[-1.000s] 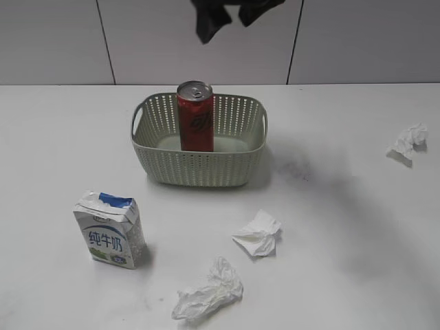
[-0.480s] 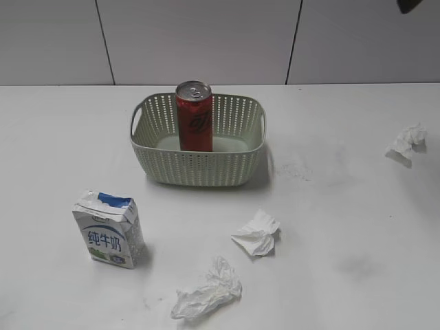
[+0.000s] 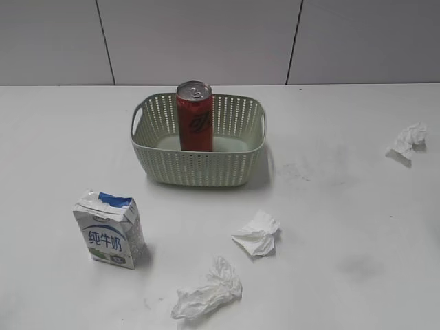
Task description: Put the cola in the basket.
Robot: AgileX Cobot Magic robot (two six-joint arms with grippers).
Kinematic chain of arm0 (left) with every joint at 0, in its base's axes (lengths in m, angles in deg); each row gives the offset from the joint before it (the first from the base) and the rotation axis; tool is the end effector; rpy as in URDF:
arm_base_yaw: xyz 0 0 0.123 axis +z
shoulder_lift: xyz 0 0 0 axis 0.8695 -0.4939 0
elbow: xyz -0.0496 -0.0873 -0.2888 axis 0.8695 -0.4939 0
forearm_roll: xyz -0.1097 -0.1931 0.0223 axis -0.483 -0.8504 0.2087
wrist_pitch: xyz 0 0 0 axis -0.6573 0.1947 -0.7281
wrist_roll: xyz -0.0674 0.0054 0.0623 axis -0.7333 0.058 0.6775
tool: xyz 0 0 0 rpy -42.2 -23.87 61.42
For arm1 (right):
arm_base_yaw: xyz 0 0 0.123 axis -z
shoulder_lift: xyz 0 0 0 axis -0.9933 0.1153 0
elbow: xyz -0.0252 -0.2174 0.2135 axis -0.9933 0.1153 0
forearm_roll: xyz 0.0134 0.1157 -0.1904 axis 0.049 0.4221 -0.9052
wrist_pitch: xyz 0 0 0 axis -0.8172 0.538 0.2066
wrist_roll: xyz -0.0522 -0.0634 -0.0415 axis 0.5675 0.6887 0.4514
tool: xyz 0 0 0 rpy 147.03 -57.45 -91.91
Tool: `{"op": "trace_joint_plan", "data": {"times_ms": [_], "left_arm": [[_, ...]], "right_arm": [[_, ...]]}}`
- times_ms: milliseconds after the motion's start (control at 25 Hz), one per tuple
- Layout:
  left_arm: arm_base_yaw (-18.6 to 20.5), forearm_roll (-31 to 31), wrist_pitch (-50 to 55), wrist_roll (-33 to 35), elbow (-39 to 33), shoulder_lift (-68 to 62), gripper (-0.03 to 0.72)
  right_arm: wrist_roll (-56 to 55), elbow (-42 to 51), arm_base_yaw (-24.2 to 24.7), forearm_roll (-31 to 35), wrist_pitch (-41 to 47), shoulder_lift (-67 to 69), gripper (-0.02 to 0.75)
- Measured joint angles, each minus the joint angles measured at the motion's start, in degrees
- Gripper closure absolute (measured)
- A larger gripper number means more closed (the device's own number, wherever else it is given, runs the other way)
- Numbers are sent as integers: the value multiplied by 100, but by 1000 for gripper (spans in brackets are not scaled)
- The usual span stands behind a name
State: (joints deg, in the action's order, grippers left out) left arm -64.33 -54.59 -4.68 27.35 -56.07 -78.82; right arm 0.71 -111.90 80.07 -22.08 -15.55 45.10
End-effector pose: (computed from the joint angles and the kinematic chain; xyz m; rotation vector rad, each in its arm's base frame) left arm -0.0482 -0.0056 0.2675 0.1091 2.0157 -0.1544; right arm 0.2520 0.0251 0.3765 -0.2058 2.7314 0.1537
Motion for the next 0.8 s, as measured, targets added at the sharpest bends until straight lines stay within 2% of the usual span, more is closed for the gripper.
{"op": "trace_joint_plan", "data": {"times_ms": [320,440,600,800], "left_arm": [[0,0,0,0,0,0,460],[0,0,0,0,0,0,460],[0,0,0,0,0,0,460],[0,0,0,0,0,0,460]], "right_arm": [[5,2935,0,0,-52,-1876,151],[5,3748,0,7,-290,-2662,151],[5,4513,0,13,-576,-3802,151],[13,4948,0,26,-834,-5356,151]]}}
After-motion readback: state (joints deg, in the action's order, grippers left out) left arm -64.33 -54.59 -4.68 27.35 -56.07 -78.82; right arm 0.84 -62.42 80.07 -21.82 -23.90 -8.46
